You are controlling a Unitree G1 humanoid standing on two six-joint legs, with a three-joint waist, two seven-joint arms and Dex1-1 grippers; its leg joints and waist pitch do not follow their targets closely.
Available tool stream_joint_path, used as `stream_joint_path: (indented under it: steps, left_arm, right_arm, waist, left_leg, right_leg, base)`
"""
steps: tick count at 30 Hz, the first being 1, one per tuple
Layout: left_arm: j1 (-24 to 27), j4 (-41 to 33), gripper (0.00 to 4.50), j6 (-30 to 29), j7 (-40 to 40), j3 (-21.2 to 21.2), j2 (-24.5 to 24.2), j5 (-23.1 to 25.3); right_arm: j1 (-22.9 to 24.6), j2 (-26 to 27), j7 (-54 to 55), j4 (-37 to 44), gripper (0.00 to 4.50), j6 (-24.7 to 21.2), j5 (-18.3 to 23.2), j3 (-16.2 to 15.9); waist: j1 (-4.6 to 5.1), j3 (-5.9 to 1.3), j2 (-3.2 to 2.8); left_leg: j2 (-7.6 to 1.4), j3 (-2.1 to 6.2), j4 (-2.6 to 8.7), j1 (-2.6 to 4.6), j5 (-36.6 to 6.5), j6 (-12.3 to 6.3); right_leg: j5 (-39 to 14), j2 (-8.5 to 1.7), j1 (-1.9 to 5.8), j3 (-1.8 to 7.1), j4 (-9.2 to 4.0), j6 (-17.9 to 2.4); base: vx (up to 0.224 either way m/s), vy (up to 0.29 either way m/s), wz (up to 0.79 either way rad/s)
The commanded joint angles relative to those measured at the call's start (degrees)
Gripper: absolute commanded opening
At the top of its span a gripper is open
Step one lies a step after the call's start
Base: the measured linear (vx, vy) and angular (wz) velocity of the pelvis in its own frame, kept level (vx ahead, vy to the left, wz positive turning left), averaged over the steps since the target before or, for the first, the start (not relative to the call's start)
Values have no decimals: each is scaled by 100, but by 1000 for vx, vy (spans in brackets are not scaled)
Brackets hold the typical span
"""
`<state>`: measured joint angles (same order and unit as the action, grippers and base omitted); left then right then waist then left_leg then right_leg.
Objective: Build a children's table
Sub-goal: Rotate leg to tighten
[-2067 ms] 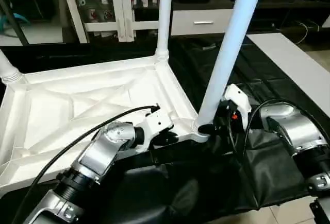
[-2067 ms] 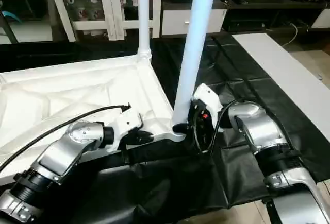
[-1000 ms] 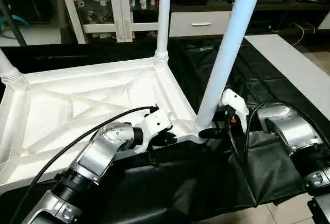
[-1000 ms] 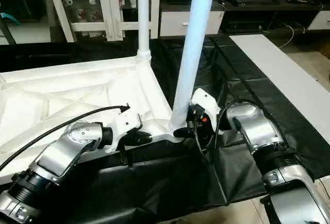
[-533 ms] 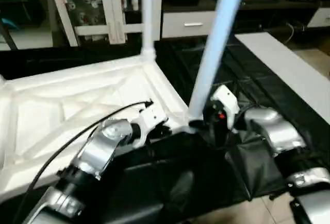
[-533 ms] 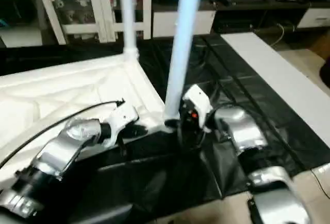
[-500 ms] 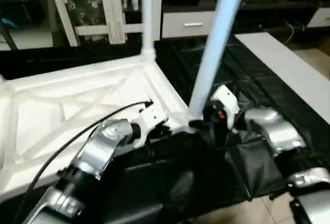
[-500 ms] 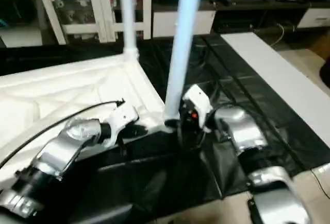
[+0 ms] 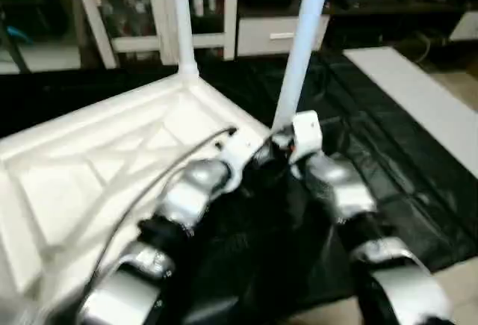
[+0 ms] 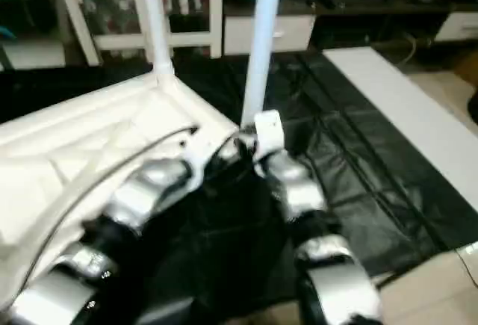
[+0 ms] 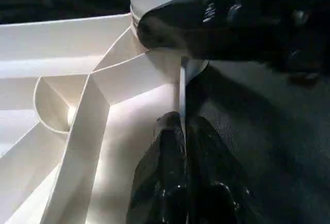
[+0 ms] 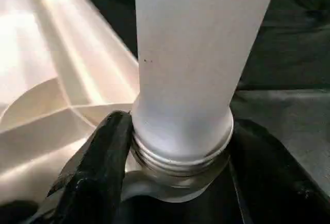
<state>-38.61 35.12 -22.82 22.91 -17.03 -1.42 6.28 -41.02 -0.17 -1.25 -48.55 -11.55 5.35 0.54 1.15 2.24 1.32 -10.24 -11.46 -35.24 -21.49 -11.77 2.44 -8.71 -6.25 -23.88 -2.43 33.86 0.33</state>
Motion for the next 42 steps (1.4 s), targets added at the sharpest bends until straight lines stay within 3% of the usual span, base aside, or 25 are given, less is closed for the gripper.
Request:
stream_joint_path:
  steps: [1,7,11,12,13,17,19,21,23,26,29,32,36,38,42]
  left_arm:
    - [-44,118,0,156,-267,-58,191,103]
    - [-54,171,0,267,-240,2,138,110]
    - [-25,115,0,337,-112,3,60,88]
    - [20,26,0,334,-6,-14,8,83]
    - [37,-11,0,329,44,-26,-18,80]
    - [280,-519,0,328,687,-217,-357,25]
    - [484,-913,0,211,1150,-344,-611,-55]
    - [675,-1248,0,201,1583,-486,-863,-128]
    - [894,-1621,0,169,2011,-602,-1160,-230]
    - [1075,-1947,0,162,2392,-694,-1435,-315]
    - [1258,-2375,0,36,2854,-786,-1745,-453]
    - [1330,-2597,0,-7,3174,-851,-1903,-533]
    - [1320,-2673,0,-62,3207,-868,-1931,-547]
    - [1320,-2711,0,-95,3225,-875,-1938,-560]
    - [1326,-2770,0,-144,3260,-887,-1946,-573]
  right_arm:
    - [25,149,491,-375,269,-65,-203,-32]
    - [-69,275,472,-477,268,352,-210,-21]
    - [27,211,276,-176,268,501,-236,-65]
    - [119,146,163,62,324,444,-251,-118]
    - [161,113,109,172,338,420,-255,-142]
    - [578,-286,-491,1217,358,-190,-213,-337]
    - [767,-606,-1008,1673,379,-646,-129,-456]
    - [892,-906,-1516,1985,386,-933,-24,-550]
    - [1062,-1336,-2228,2437,386,-1258,170,-706]
    - [1255,-1797,-3122,2882,386,-1352,438,-838]
    - [1547,-2496,-4480,3432,386,-1400,759,-1074]
    - [1714,-2837,-5370,3546,386,-1371,970,-1133]
    - [1686,-2939,-5593,3309,386,-1225,881,-1244]
    - [1623,-2944,-5635,3172,386,-1125,809,-1314]
    - [1500,-2885,-5630,3013,386,-1076,697,-1365]
  waist:
    - [30,-384,-59]
    - [40,-354,-45]
    - [40,-362,-36]
    - [23,-360,-42]
    - [15,-362,-42]
    - [-12,-378,-35]
    - [-22,-369,-34]
    - [-21,-354,-50]
    - [-42,-322,-66]
    - [-36,-320,-78]
    - [-52,-328,-92]
    - [-73,-321,-73]
    - [-73,-308,-65]
    - [-74,-316,-58]
    - [-67,-327,-45]
  left_leg:
    - [-201,116,487,75,-1476,8]
    - [-204,128,511,79,-1891,1]
    - [-202,118,506,57,-1724,-44]
    - [-203,113,506,55,-1667,-70]
    - [-206,112,504,61,-1626,-90]
    - [-215,98,468,17,-1037,-325]
    - [-226,91,467,12,-966,-419]
    - [-242,81,474,37,-1127,-392]
    - [-276,106,520,59,-1475,-220]
    - [-283,114,536,68,-1623,-86]
    - [-284,106,528,66,-1501,-122]
    - [-281,92,512,53,-1362,-263]
    - [-288,100,519,66,-1502,-179]
    - [-284,96,510,86,-1538,-137]
    - [-278,106,509,49,-1338,-166]
  right_leg:
    - [-1130,-111,236,109,-366,-1257]
    - [-1770,-132,199,104,-435,-1049]
    - [-1492,-127,214,112,-407,-1087]
    - [-1452,-129,218,115,-408,-1083]
    - [-1396,-125,217,115,-403,-1090]
    - [-733,-125,272,116,-322,-1257]
    - [-725,-135,286,120,-321,-1316]
    - [-977,-131,245,122,-348,-1351]
    - [-1421,-130,240,124,-379,-1238]
    - [-1326,-117,232,130,-374,-1219]
    - [-1076,-124,255,137,-348,-1288]
    - [-958,-138,266,143,-338,-1390]
    - [-1392,-150,237,144,-385,-1360]
    - [-1451,-144,224,145,-388,-1358]
    - [-1258,-138,258,139,-355,-1361]
  base:
    - [0,0,0]
    - [0,0,0]
    - [0,0,0]
    - [0,0,0]
    - [0,0,0]
    - [0,0,0]
    - [0,0,0]
    - [0,0,0]
    - [0,0,0]
    - [0,0,0]
    - [0,0,0]
    - [0,0,0]
    - [0,0,0]
    - [0,0,0]
    - [0,0,0]
